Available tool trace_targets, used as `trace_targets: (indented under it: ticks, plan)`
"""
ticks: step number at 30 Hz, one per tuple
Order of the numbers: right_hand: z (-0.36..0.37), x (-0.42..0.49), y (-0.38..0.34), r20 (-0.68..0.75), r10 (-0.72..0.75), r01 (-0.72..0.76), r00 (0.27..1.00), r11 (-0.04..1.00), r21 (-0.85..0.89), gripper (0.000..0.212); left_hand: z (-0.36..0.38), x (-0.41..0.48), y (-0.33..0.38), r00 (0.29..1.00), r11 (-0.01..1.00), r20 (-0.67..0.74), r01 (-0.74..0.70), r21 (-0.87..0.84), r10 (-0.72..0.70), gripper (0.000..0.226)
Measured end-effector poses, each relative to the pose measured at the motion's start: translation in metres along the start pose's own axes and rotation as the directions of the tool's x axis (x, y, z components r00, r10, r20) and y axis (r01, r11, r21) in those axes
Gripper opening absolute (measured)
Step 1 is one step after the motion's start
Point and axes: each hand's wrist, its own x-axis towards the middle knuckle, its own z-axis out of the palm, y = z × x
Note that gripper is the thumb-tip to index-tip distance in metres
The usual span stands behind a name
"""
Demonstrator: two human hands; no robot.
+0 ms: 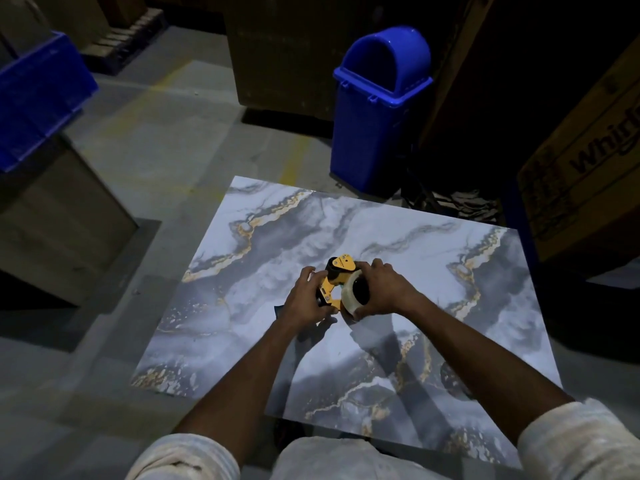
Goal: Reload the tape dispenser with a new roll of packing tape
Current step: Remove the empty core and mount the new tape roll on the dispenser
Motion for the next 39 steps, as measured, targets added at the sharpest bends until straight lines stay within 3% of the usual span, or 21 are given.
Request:
trace_targets:
  ticks: [7,18,27,30,33,35,37,39]
  plan:
    - [-0.010,0.010,-0.003,-0.019,0.004,-0.004,1.000,1.000,0.019,0.096,0.001,0.002,-0.002,1.000,1.000,0.008,-0.019,0.002,0.019,0.093]
    - [0.004,0.017,-0.004,-0.017,0.087,-0.084,0.996,0.987,0.137,0.080,0.004,0.003,-0.004,0.999,0.999,-0.019,-0.032,-0.007,0.032,0.088]
    - [0.030,0.018,0.008,-0.052,0.098,-0.081,0.994,0.962,0.261,0.102,0.005,0.000,-0.007,0.996,0.998,-0.052,-0.067,-0.016,0.066,0.085]
    - [0.035,0.016,0.009,-0.074,0.091,-0.068,0.993,0.959,0.275,0.107,0.004,-0.001,-0.009,0.996,0.997,-0.043,-0.078,-0.008,0.078,0.094]
    - [0.041,0.014,0.013,-0.086,0.091,-0.061,0.992,0.952,0.300,0.109,0.000,-0.001,-0.010,0.999,0.989,-0.024,0.036,-0.145,-0.040,0.125]
    - [0.047,0.010,0.014,-0.081,0.089,-0.057,0.993,0.943,0.328,0.112,-0.005,-0.001,-0.011,0.982,0.947,0.045,0.191,-0.257,-0.186,0.130]
    - [0.054,0.004,0.015,-0.079,0.083,-0.049,0.993,0.929,0.367,0.112,-0.018,0.001,-0.008,0.926,0.890,0.225,0.361,-0.280,-0.305,0.117]
    - [0.061,-0.001,0.018,-0.104,0.084,-0.037,0.991,0.919,0.392,0.110,-0.030,0.007,-0.010,0.854,0.884,0.369,0.443,-0.147,-0.367,0.086]
